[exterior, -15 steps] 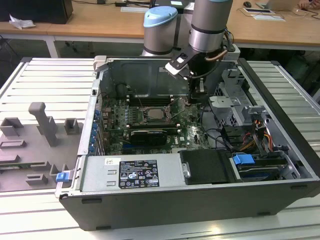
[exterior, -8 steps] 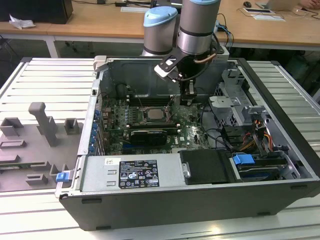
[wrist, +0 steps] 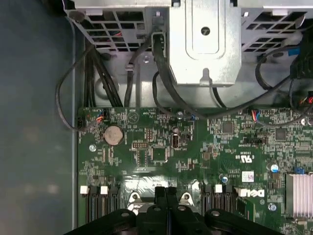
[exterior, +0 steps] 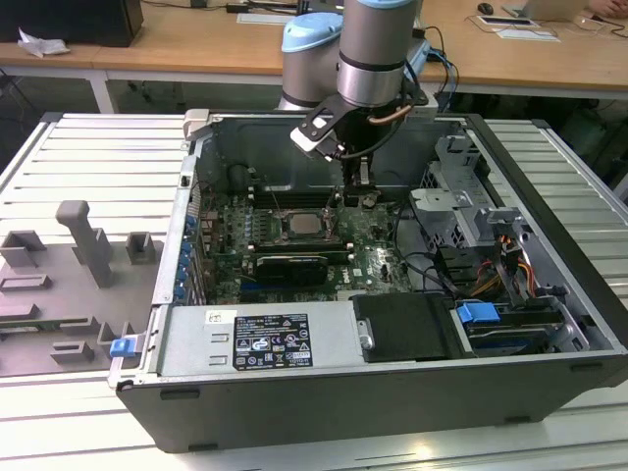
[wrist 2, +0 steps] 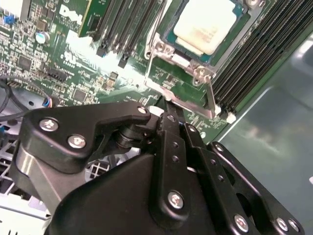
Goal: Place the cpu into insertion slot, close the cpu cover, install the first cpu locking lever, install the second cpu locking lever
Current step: 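Close the cpu cover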
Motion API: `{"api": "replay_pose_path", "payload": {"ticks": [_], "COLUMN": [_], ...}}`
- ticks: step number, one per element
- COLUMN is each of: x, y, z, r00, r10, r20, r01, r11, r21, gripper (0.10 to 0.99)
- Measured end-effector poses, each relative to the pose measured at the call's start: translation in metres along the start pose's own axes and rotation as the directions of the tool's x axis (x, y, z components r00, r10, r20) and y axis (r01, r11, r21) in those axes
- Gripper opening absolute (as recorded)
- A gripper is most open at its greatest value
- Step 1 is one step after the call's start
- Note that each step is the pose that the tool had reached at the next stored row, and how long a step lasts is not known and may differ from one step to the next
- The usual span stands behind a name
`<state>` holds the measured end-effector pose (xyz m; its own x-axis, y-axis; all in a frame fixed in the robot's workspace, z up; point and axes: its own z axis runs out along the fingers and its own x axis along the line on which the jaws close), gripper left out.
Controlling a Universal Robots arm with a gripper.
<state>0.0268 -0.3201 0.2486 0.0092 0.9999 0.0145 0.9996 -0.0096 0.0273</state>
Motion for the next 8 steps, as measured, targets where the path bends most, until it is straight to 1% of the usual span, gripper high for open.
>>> {"api": "replay_pose_path", "payload": {"ticks": [5, 8], "x": [0.0000, -0.0001], "y": [-0.0046, -0.0106], "z": [0.0002, 0.0005], "r00": [1.0000, 1.0000], "r10": [0.000, 0.000], "r20": [-0.0001, 0.0000], "r01": [0.000, 0.000], "r11": [1.0000, 1.0000], "r21": [0.000, 0.000], "gripper": [0.106, 0.106]}}
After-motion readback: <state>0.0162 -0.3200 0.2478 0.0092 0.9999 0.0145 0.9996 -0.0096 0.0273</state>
